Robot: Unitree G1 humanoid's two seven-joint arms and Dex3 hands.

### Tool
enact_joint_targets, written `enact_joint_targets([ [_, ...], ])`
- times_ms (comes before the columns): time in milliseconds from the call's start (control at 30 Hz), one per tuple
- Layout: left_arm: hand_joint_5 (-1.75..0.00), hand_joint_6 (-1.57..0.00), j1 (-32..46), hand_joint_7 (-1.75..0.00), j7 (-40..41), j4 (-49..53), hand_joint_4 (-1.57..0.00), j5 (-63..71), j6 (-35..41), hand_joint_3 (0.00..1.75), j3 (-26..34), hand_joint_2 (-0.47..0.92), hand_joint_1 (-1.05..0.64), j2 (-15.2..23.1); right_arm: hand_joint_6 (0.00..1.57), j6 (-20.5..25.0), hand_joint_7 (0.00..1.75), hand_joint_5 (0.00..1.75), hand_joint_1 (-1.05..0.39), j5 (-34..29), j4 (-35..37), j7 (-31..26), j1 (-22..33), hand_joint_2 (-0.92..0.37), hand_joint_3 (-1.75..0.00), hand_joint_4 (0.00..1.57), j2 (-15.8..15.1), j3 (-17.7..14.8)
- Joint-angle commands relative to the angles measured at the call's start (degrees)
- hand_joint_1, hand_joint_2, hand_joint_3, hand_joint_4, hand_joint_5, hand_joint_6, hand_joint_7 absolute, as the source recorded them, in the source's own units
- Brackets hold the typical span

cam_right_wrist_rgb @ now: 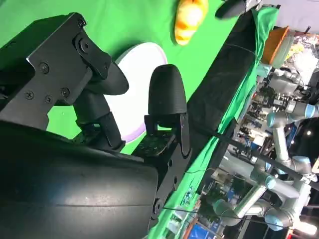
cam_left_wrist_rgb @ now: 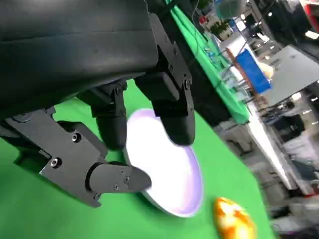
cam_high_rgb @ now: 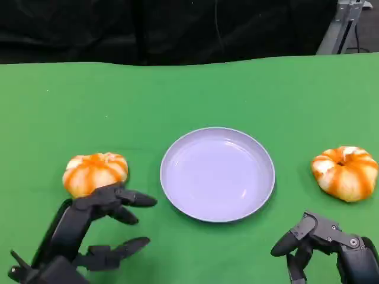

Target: Grasp the bread from the table and place it into the plate.

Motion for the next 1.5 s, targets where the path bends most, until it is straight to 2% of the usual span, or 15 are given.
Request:
enact_joint_targets([
  [33, -0.71, -0.55, -1.7, -0.15, 4.8, -3.4, -0.39, 11.9, 4.6, 0.02, -0.5, 0.89, -0.39, 4.3, 0.80, 0.6, 1.28, 1.68, 0.10, -0.2, -0.8, -0.4, 0.4, -0.32, -1.35, 0.81, 0.0, 0.0],
  [200, -0.55, -0.42, -5.2, -0.03, 7.2, -3.7, -0.20, 22.7, 10.2, 0.00, -2.9, 0.89, -0.45, 8.2, 0.80, 0.9, 1.28, 1.67, 0.11, -0.3, -1.0, -0.3, 0.3, -0.32, -1.34, 0.82, 0.2, 0.1],
  [300, -0.46, -0.37, -8.1, 0.00, 8.2, -2.2, -0.16, 28.3, 13.6, 0.00, -5.3, 0.89, -0.47, 10.1, 0.80, 0.7, 1.28, 1.67, 0.11, -0.2, -0.8, -0.3, 0.2, -0.32, -1.35, 0.82, 0.1, 0.0],
  [533, -0.38, -0.33, -15.1, 0.00, 8.9, 4.6, -0.09, 35.2, 22.1, 0.00, -10.8, 0.90, -0.49, 10.9, 0.80, 0.7, 1.28, 1.68, 0.12, 0.0, -0.9, -0.2, 0.4, -0.32, -1.36, 0.82, 0.1, -0.1],
  [767, -0.37, -0.36, -22.4, -0.01, 12.5, 15.2, -0.12, 36.7, 26.4, 0.00, -15.9, 0.88, -0.50, 10.3, 0.80, 0.3, 1.27, 1.67, 0.11, -0.2, -0.7, -0.3, 0.5, -0.33, -1.34, 0.82, 0.0, -0.2],
  [1133, -0.36, -0.34, -36.8, 0.00, 15.8, 41.5, -0.13, 36.3, 33.6, 0.01, -23.7, 0.90, -0.49, 5.3, 0.80, 0.5, 1.26, 1.67, 0.08, -0.2, -1.0, -0.3, 0.9, -0.34, -1.32, 0.82, 0.1, -0.2],
  [1267, -0.32, -0.34, -40.1, 0.00, 17.4, 49.5, -0.16, 34.6, 32.7, 0.01, -25.5, 0.91, -0.47, 4.2, 0.80, 0.5, 1.25, 1.68, 0.07, -0.3, -0.8, -0.3, 0.8, -0.34, -1.31, 0.82, 0.1, -0.2],
  [1367, -0.26, -0.41, -41.8, -0.01, 19.6, 55.0, -0.31, 33.1, 29.8, 0.04, -26.5, 0.92, -0.42, 4.0, 0.81, 0.1, 1.25, 1.67, 0.07, -0.5, -0.5, -0.6, 0.7, -0.34, -1.30, 0.81, 0.1, -0.2],
  [1433, -0.20, -0.54, -42.3, -0.02, 21.4, 57.0, -0.52, 32.0, 27.7, 0.04, -26.8, 0.92, -0.34, 4.1, 0.81, 0.5, 1.24, 1.67, 0.07, -0.5, -0.8, -0.6, 0.8, -0.34, -1.30, 0.82, 0.3, -0.2],
  [1467, -0.17, -0.57, -42.5, -0.02, 22.0, 57.7, -0.56, 31.6, 27.1, 0.03, -27.0, 0.92, -0.33, 4.2, 0.81, 0.6, 1.24, 1.67, 0.07, -0.5, -0.9, -0.6, 0.8, -0.34, -1.29, 0.82, 0.3, -0.1],
  [1500, -0.16, -0.59, -42.0, -0.02, 26.3, 58.1, -0.59, 31.0, 23.2, 0.03, -26.9, 0.92, -0.32, 4.7, 0.81, 0.5, 1.24, 1.67, 0.07, -0.6, -0.9, -0.6, 0.8, -0.34, -1.29, 0.82, 0.2, -0.1],
])
